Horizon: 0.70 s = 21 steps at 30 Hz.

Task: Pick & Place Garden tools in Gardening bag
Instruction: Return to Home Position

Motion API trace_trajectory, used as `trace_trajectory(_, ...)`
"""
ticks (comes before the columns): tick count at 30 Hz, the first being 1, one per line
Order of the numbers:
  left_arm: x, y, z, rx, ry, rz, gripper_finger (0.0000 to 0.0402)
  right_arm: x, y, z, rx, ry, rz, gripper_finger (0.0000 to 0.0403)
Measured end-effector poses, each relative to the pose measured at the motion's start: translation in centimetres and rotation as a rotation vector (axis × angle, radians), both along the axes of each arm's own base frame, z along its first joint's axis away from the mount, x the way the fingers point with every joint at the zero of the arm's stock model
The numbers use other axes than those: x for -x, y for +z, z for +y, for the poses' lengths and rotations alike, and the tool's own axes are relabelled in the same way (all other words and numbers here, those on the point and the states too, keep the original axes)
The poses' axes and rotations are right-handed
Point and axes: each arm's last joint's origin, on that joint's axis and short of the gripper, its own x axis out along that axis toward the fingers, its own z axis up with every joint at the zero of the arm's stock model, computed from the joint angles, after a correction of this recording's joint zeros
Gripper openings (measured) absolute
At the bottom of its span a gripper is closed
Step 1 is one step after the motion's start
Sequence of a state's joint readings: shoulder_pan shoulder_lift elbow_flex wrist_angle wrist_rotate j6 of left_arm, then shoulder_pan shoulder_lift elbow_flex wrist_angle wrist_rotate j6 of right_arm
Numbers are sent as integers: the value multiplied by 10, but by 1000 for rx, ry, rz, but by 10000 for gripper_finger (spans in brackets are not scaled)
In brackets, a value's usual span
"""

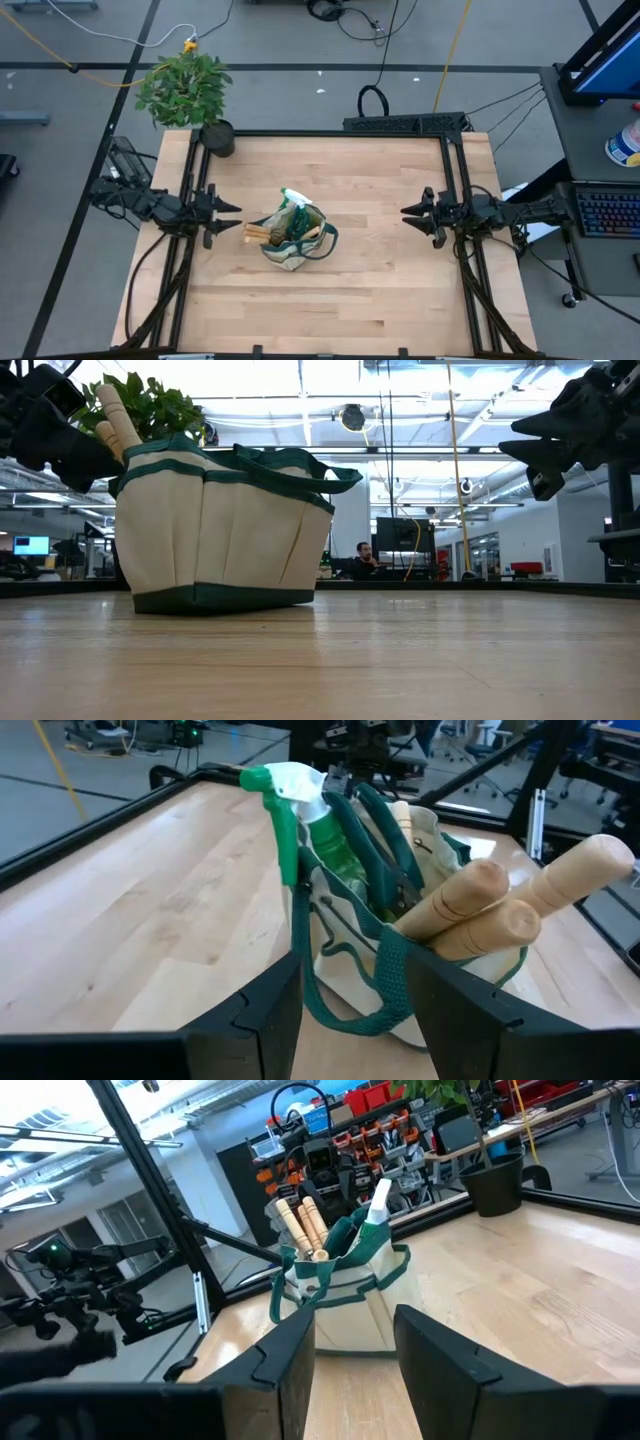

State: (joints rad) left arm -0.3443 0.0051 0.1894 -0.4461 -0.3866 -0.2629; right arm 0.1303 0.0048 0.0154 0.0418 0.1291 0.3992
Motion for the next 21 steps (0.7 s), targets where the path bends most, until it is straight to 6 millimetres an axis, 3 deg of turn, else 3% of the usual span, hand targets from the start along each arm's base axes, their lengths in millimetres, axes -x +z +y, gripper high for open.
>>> trace_trajectory(21,0,0,0,7,2,-2,182,0,0,0,0,0,1,130)
